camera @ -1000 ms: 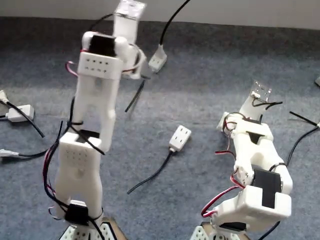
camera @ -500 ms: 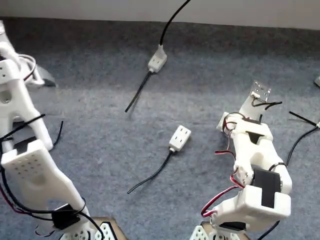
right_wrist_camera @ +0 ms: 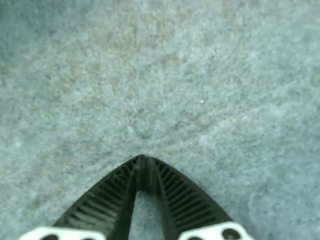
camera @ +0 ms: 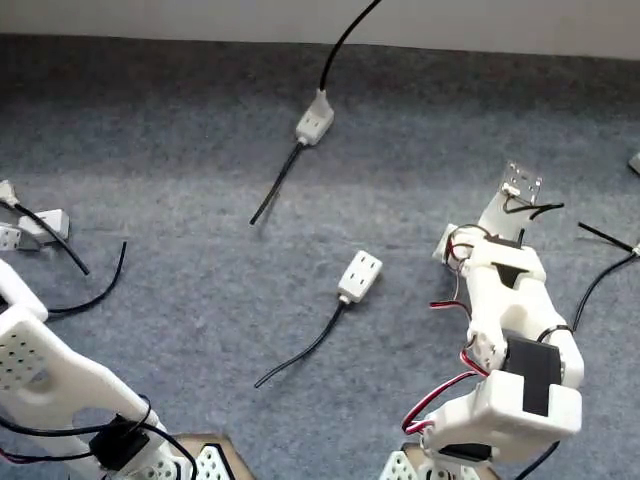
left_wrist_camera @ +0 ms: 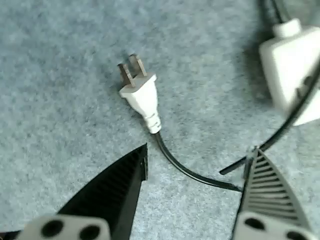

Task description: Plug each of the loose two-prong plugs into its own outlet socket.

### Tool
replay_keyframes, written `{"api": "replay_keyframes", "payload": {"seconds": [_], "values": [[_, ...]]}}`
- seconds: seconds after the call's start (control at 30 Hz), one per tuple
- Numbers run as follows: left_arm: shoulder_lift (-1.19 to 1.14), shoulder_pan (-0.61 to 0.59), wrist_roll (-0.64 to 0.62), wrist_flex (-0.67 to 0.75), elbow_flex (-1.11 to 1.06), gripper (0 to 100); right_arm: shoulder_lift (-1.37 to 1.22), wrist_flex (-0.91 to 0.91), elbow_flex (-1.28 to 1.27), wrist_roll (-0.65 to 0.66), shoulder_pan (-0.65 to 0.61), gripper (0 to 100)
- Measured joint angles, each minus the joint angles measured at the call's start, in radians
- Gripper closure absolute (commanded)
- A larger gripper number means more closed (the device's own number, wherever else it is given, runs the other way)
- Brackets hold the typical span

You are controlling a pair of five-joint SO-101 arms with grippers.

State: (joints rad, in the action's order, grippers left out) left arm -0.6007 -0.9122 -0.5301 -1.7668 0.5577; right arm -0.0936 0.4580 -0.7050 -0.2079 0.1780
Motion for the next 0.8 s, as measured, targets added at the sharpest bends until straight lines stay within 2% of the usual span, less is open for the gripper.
{"api": "replay_keyframes", "payload": {"seconds": [0.13,0.3,0.43,0.53,0.8], "values": [[0.043,-0.064,-0.025,0.0,-0.14,69,0.0,0.0,0.0,0.0,0.0,99.2],[0.233,-0.098,-0.029,0.0,-0.358,70,0.0,0.0,0.0,0.0,0.0,99.2],[0.344,-0.098,-0.037,0.003,-0.439,80,0.0,0.0,0.0,0.0,0.0,99.2],[0.354,-0.098,-0.08,0.058,-0.465,86,0.0,0.0,0.0,0.0,0.0,99.2],[0.282,-0.095,-0.103,0.273,-0.522,87,0.0,0.0,0.0,0.0,0.0,99.2]]}}
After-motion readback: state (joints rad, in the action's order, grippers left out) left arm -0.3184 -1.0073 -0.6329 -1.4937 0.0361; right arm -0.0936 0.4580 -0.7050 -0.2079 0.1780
